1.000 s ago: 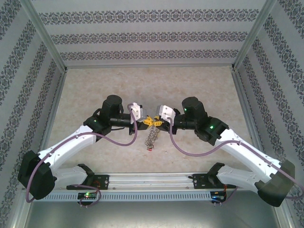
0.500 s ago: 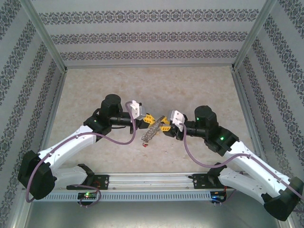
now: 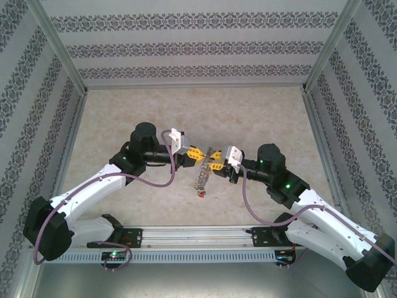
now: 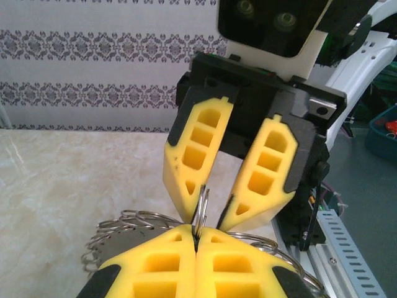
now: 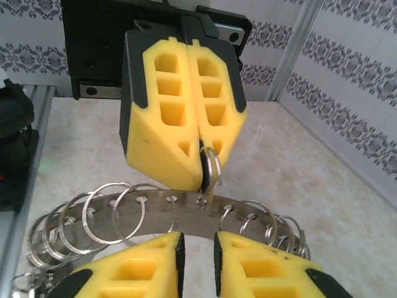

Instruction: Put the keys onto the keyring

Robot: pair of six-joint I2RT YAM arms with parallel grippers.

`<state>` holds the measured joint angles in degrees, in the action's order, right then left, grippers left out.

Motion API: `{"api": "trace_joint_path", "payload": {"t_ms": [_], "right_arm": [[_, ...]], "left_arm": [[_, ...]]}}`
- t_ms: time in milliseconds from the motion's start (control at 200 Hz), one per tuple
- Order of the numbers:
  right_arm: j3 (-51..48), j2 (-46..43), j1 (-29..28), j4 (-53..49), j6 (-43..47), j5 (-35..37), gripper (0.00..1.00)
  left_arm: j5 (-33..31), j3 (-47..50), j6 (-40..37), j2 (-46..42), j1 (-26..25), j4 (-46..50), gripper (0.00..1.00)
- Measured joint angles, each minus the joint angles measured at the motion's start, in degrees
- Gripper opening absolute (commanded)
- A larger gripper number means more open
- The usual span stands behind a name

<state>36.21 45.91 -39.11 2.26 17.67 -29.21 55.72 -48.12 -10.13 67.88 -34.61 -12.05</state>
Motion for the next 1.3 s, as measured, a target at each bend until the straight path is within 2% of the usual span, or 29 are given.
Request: {"api": "trace_joint_path", "payload": {"t_ms": [370, 535, 824, 859, 899, 974, 1044, 1094, 1204, 1299], "right_arm": [[-0.1, 0.8, 0.2, 2.7, 0.0, 0.0, 0.19], [-0.8, 0.1, 0.4, 2.6, 0.1, 0.3, 0.07], [-1.1, 0.0, 1.3, 2.3, 0.2, 0.5, 0.08], [-1.1, 0.0, 1.5, 2.3, 0.2, 0.4, 0.06], [-1.1, 0.0, 1.5, 2.3, 0.2, 0.4, 0.0], [-1.1, 0.0, 2.0, 2.3, 0.3, 0.4, 0.0], [-1.1, 0.1, 2.3, 2.3, 0.2, 0.4, 0.0], [-1.1, 0.2, 2.7, 2.3, 0.2, 0.1, 0.0], [-1.1, 0.8, 3.0, 2.0, 0.5, -0.9, 0.0], [-0.9, 2.4, 3.0, 0.7, 0.7, -1.3, 0.0]], "left_arm": [[0.0, 0.0, 1.9, 2.1, -1.0, -3.6, 0.0], [0.0, 0.0, 2.3, 3.5, -1.2, -4.3, 0.0], [-0.4, -0.6, 2.5, 4.9, -1.3, -4.7, 0.0], [-0.5, -0.6, 2.5, 5.0, -1.3, -4.7, 0.0], [-0.5, -0.8, 2.4, 5.1, -1.3, -4.7, 0.0], [-0.8, -1.1, 1.9, 5.3, -1.3, -4.4, 0.0], [-1.0, -1.9, 1.0, 5.6, -1.3, -3.2, 0.09], [-1.1, -2.8, -0.4, 5.6, -1.3, -0.9, 0.21], [-1.6, -5.6, -4.2, 5.6, -1.5, 5.4, 0.34], [-1.6, -7.2, -7.5, 5.2, -2.2, 9.6, 0.35]]}}
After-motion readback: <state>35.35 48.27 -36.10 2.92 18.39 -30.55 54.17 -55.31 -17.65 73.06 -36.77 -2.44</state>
